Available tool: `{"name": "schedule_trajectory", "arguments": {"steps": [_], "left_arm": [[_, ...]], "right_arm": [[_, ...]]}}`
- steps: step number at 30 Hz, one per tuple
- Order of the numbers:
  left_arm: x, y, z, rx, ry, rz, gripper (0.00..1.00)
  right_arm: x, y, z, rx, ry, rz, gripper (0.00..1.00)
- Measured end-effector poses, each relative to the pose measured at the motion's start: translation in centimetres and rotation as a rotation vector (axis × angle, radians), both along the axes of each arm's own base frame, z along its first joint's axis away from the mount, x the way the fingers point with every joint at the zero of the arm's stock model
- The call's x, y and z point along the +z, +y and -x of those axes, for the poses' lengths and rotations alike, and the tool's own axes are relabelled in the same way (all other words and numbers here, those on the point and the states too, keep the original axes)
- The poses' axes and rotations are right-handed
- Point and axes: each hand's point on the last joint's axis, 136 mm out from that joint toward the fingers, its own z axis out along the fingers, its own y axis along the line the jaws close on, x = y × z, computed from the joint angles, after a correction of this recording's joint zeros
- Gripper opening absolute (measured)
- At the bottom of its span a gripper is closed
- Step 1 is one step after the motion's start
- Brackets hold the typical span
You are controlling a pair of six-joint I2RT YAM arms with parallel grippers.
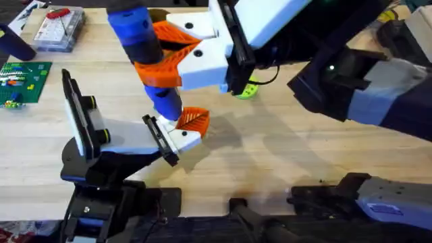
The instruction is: Pick up the gripper from the table and insert it into the empty holder that is missing its gripper. Then pick up a screw, insert it into the mounting hole, and use the screwdriver to tighten it. Finally, clean up the table by picking up the vegetable and placing it into the bucket.
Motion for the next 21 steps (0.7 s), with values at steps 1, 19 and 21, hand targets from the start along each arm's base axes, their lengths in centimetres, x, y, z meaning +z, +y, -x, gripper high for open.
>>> {"name": "schedule_trajectory", "arguments": {"steps": [1,19,21], "left_arm": [[0.00,0.00,0.00,0.000,0.000,0.000,0.013],[0.01,0.00,0.01,0.000,-0.002,-0.001,0.013],[0.01,0.00,0.01,-0.001,-0.004,-0.002,0.013]], "right_arm": [[0.00,0.00,0.00,0.000,0.000,0.000,0.047],[0.06,0.00,-0.02,-0.001,0.000,-0.002,0.047],[0.11,0.06,-0.22,-0.013,0.020,-0.001,0.047]]}}
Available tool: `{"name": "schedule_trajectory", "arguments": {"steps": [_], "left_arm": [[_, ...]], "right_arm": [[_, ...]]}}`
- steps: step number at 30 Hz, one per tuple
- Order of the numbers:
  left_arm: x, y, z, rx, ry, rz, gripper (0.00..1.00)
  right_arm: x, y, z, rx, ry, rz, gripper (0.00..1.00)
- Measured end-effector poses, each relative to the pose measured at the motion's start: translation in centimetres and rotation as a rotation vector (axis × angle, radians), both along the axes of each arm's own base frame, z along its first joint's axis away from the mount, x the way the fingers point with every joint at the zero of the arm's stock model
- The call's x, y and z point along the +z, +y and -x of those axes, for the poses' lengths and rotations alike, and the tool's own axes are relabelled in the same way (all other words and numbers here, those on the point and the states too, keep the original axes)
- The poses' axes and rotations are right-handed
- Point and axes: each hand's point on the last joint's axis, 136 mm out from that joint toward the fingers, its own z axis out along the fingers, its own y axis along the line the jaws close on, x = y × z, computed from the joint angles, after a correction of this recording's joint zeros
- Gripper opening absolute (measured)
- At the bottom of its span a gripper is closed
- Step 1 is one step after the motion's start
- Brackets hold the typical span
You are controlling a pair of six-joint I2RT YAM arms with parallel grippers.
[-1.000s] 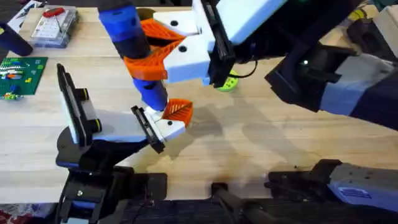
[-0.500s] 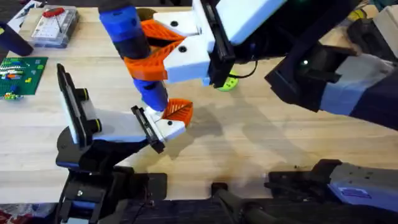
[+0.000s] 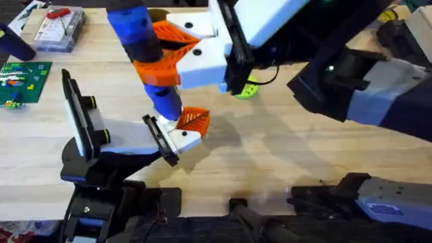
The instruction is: Pick up the gripper from the table and insert it into the empty holder that is missing its gripper. Then pick up a screw, insert it into the mounting hole, and use the screwdriver to tighten it. Finally, clean up the table by picking up the vegetable and placing it into the bucket.
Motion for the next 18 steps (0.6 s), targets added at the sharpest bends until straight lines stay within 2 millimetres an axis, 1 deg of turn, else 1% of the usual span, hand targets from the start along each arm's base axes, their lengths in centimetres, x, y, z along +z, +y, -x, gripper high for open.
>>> {"name": "schedule_trajectory", "arguments": {"steps": [4,6,7,9,12,15,16,18], "left_arm": [[0.0,0.0,0.0,0.000,0.000,0.000,0.013],[0.0,0.0,0.0,0.000,0.000,0.000,0.013],[0.0,0.0,0.0,0.000,0.001,0.000,0.013],[0.0,0.0,0.0,0.000,0.000,0.000,0.013],[0.0,0.0,0.0,0.000,0.000,0.000,0.013],[0.0,0.0,0.0,0.000,0.000,0.000,0.013],[0.0,0.0,0.0,0.000,0.000,0.000,0.013],[0.0,0.0,0.0,0.000,0.000,0.000,0.013]], "right_arm": [[0.1,0.1,-0.5,-0.018,0.044,0.012,0.046],[0.8,0.2,-1.0,-0.027,0.067,0.024,0.046],[1.6,0.1,-1.3,-0.032,0.070,0.025,0.047],[3.7,-0.1,-2.0,-0.047,0.057,0.012,0.047],[7.6,-0.7,-2.8,-0.075,0.010,-0.017,0.046],[11.0,-1.5,-3.5,-0.109,-0.037,-0.034,0.047],[11.9,-1.9,-3.7,-0.121,-0.048,-0.033,0.047],[12.7,-2.3,-4.0,-0.139,-0.063,-0.026,0.047]]}}
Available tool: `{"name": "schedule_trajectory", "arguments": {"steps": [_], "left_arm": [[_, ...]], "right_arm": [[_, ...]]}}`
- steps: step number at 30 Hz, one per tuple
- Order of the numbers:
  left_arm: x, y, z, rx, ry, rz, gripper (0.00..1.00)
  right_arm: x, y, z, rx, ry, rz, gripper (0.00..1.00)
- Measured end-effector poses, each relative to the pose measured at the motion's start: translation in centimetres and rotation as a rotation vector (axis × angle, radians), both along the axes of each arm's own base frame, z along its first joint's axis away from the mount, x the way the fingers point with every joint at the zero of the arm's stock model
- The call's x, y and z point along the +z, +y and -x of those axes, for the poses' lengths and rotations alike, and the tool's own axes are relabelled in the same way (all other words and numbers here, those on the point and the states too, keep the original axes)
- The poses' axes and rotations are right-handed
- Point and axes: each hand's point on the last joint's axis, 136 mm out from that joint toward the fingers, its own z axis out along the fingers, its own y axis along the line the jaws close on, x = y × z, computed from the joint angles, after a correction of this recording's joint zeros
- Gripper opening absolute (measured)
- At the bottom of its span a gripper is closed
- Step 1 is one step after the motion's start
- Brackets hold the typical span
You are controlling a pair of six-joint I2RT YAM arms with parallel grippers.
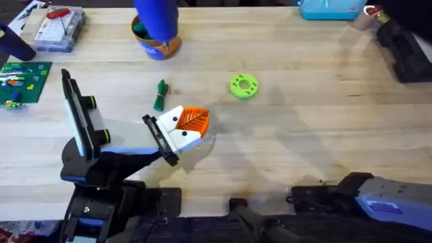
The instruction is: Pick up the gripper from the table and insert it into the empty holder that is missing its gripper. Then pick up a screw, insert it into the mounting hole, and use the screwdriver to tighten it. Finally, clean up the table by picking up the vegetable and placing it into the bucket.
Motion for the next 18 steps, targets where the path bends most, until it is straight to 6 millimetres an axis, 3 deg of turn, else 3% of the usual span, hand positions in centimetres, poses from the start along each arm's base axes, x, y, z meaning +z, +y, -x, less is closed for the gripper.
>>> {"name": "schedule_trajectory", "arguments": {"steps": [3,10,18], "left_arm": [[0.0,0.0,0.0,0.000,0.000,0.000,0.013],[0.0,0.0,0.0,0.000,0.000,0.000,0.013],[0.0,0.0,0.0,0.000,0.000,0.000,0.013]], "right_arm": [[-1.1,-0.3,-0.5,-0.022,0.023,0.056,0.046],[-10.0,-1.2,-2.4,-0.130,0.165,0.353,0.046],[-17.9,-6.9,-6.9,-0.441,0.129,0.713,0.047]]}}
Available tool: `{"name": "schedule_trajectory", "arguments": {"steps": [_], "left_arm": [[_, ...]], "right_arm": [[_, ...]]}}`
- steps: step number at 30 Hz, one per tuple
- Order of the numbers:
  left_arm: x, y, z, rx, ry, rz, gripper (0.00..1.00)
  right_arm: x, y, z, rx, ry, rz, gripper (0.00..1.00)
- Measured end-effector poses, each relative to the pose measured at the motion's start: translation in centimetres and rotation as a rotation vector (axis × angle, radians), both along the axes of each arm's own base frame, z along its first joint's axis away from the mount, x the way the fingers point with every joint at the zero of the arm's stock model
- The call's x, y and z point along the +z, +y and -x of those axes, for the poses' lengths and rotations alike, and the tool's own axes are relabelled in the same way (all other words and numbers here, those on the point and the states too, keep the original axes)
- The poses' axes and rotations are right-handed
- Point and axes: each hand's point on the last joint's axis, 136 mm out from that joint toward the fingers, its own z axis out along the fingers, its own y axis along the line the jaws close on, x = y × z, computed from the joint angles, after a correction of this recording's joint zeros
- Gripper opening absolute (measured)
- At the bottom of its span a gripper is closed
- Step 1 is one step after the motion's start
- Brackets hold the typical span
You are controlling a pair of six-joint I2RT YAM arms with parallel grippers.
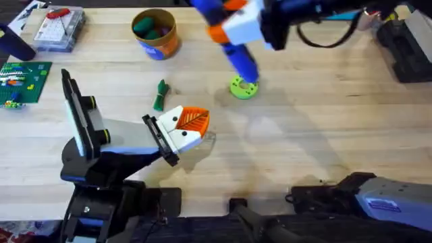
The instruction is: Pick up the gripper from the table and insert it into the empty holder that is missing its gripper. Then pick up a screw, insert it into the mounting hole, and use the screwdriver to tighten it. Finally, clean up the table by picking up the vegetable and placing it into the bucket.
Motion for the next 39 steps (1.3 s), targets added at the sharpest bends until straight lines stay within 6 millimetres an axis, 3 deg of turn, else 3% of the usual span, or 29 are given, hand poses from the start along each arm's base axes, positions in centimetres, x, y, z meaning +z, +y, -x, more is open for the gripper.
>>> {"name": "schedule_trajectory", "arguments": {"steps": [7,16,21,30,34,39], "left_arm": [[0.0,0.0,0.0,0.001,0.000,0.000,0.013],[0.0,0.0,-0.1,0.004,0.000,0.000,0.005],[0.0,0.0,-0.1,0.004,0.000,0.000,0.005],[0.0,0.0,-0.1,0.004,0.000,0.000,0.005],[0.0,0.0,-0.1,0.004,0.000,0.000,0.005],[0.0,0.0,-0.1,0.004,0.000,0.000,0.005]], "right_arm": [[-4.3,-7.1,-2.6,-0.192,-0.043,0.341,0.047],[-6.4,-11.8,-2.5,-0.248,-0.065,0.611,0.047],[-7.9,-15.1,-4.4,-0.290,-0.074,0.754,0.045],[-17.7,-21.9,-8.0,-0.252,0.156,1.003,0.045],[-22.0,-23.4,-8.1,-0.205,0.263,1.066,0.045],[-25.6,-24.3,-7.9,-0.151,0.336,1.148,0.045]]}}
